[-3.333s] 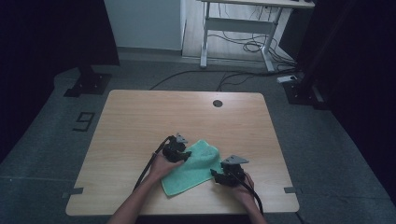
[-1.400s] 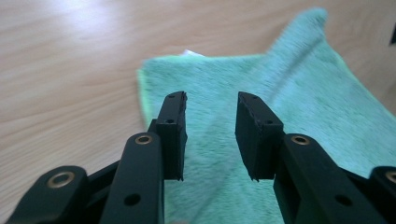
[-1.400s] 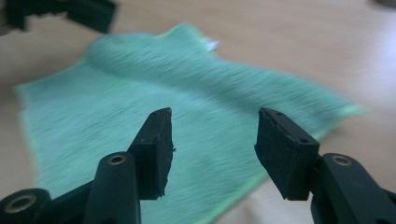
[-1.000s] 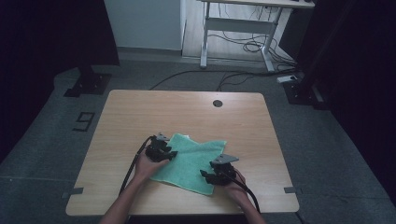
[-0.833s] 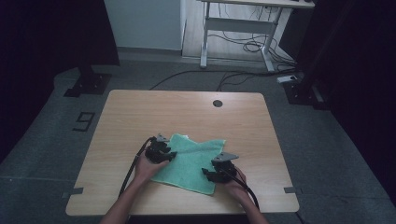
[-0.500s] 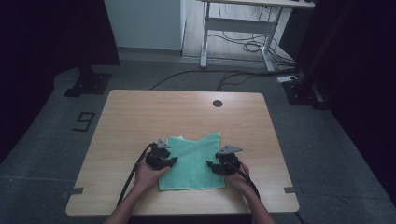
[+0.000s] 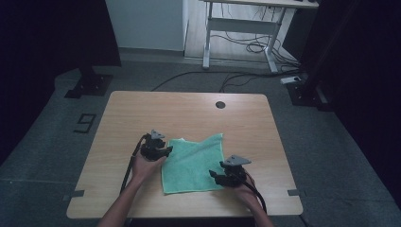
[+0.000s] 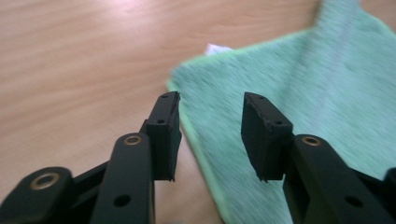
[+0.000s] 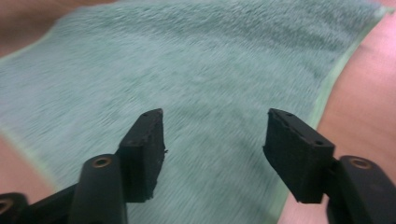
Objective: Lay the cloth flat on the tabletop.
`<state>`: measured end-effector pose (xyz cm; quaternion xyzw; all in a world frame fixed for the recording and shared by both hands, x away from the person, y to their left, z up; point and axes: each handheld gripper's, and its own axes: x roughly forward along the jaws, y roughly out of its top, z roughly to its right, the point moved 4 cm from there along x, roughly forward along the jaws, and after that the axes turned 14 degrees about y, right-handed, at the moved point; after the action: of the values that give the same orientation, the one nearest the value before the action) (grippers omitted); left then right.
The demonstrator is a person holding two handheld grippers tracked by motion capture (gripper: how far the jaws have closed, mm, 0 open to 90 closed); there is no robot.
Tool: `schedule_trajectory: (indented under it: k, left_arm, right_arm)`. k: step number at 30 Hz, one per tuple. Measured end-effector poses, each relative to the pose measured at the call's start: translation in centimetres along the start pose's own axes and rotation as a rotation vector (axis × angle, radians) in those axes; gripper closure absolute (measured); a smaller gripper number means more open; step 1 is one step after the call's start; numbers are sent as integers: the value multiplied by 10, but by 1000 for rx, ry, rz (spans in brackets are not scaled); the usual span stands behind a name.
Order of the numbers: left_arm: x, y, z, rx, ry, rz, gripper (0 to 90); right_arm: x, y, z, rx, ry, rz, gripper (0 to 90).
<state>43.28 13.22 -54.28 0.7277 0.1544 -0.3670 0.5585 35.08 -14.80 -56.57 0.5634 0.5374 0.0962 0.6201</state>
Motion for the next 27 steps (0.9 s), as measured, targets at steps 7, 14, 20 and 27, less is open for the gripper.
schedule_trajectory:
  k: [7,14,20,27]
  left_arm:
    - [29,6,1,35,8,-40,496]
    - [40,7,9,60,30,-51,569]
    - [37,7,23,150,27,-27,844]
    - [20,18,8,75,27,54,860]
  right_arm:
    - [-6,-18,-8,-9,-52,-46,317]
    - [-8,-24,-7,-8,-88,-58,384]
    - [-11,-25,-10,-26,-71,-44,719]
    - [-25,-28,-11,35,-1,-1,818]
